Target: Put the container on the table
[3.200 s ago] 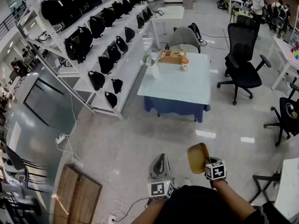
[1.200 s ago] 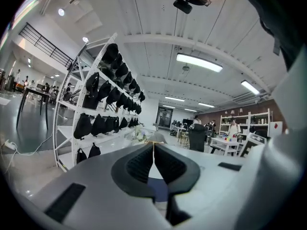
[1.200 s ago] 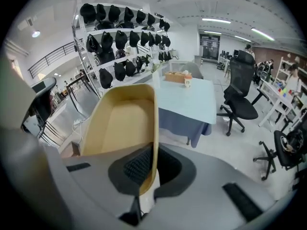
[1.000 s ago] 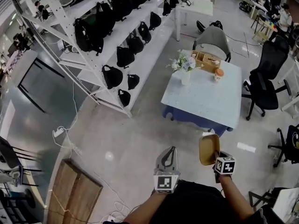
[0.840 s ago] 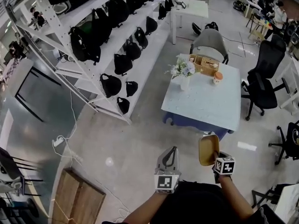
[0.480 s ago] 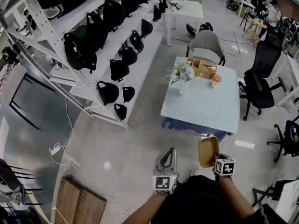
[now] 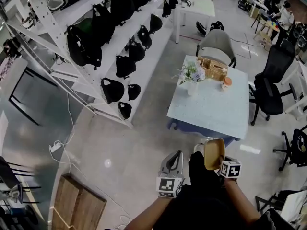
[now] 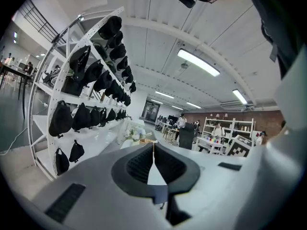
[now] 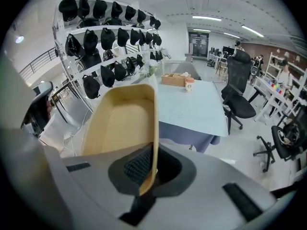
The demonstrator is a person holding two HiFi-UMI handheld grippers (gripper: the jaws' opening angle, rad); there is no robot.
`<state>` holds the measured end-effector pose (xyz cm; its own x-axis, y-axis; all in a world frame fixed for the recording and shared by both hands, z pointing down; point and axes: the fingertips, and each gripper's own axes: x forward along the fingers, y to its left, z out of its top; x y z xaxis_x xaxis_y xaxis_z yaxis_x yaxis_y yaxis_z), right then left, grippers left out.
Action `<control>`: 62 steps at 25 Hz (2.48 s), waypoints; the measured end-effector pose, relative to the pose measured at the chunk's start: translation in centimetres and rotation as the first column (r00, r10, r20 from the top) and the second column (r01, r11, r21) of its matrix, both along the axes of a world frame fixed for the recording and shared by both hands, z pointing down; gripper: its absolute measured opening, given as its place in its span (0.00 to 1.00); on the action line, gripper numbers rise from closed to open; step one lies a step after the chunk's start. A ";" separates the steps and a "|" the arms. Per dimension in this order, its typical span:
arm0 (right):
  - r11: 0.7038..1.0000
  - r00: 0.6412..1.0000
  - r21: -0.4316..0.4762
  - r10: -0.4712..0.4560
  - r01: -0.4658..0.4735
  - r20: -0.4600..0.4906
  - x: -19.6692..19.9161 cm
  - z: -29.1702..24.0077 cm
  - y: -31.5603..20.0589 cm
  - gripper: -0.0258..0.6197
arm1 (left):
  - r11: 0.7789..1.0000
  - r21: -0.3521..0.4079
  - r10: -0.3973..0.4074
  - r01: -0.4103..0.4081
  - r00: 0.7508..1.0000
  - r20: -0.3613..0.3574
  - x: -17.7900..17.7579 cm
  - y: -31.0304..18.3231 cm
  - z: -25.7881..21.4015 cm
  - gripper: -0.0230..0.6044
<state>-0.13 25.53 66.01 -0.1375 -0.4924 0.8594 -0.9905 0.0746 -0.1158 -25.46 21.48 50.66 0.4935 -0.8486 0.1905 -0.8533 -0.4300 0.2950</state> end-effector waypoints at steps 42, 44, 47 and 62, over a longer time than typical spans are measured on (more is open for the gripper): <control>0.991 0.974 -0.131 0.008 0.022 0.224 16.7 10.0 -30.2 0.04 | 0.988 -0.151 0.042 -0.022 0.991 0.128 23.4 -34.3 4.4 0.06; 0.987 0.972 -0.158 0.019 0.019 0.236 16.5 11.0 -30.6 0.04 | 0.987 -0.159 0.047 -0.025 0.989 0.137 23.6 -34.8 4.9 0.06; 0.983 0.970 -0.184 0.054 -0.009 0.239 16.2 11.6 -32.0 0.04 | 0.987 -0.155 0.073 -0.050 0.986 0.147 24.3 -35.6 5.3 0.06; 0.952 0.947 -0.242 0.242 -0.190 0.210 13.4 13.2 -42.3 0.04 | 0.938 -0.143 0.329 -0.315 0.941 0.083 28.7 -39.4 6.9 0.06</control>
